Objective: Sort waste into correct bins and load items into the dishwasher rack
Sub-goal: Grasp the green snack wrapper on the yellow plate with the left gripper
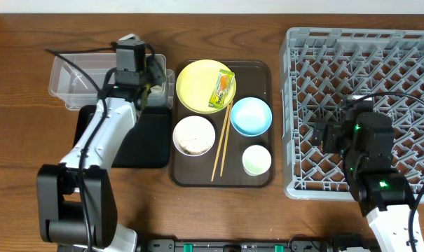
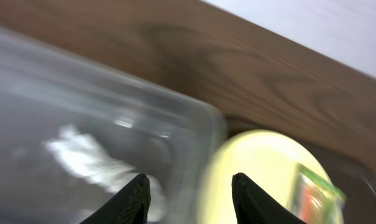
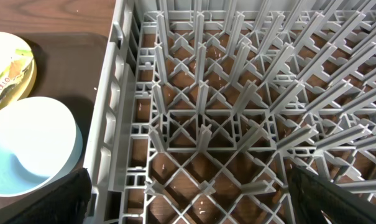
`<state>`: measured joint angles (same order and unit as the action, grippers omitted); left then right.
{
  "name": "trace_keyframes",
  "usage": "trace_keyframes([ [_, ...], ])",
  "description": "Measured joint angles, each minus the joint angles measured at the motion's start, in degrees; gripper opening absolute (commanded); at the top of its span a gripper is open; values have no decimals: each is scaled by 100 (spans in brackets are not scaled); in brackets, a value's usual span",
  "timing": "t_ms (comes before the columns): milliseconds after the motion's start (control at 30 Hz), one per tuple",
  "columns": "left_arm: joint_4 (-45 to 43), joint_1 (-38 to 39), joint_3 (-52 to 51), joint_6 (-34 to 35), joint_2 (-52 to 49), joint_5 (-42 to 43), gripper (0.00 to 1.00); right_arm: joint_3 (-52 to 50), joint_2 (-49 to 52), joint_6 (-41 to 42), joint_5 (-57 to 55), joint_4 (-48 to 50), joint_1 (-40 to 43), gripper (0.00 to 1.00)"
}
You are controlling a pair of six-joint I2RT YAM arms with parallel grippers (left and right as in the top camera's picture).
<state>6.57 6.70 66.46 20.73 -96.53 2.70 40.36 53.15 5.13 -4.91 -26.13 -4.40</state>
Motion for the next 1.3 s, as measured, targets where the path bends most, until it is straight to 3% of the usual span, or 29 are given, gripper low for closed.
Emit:
trace_keyframes([
  [167, 35, 549, 0, -920, 13, 459, 45, 0, 0, -2, 0, 0, -2, 99],
  [367, -120, 1139, 0, -1486, -247, 643, 45, 0, 0, 0, 0, 0, 0, 99],
  [733, -938, 1683, 0, -1672, -1379, 656, 46, 0, 0, 0, 0, -2, 0, 99],
  [1300, -852, 1790, 0, -1674, -1910, 686, 46, 0, 0, 0, 0, -9, 0, 99],
])
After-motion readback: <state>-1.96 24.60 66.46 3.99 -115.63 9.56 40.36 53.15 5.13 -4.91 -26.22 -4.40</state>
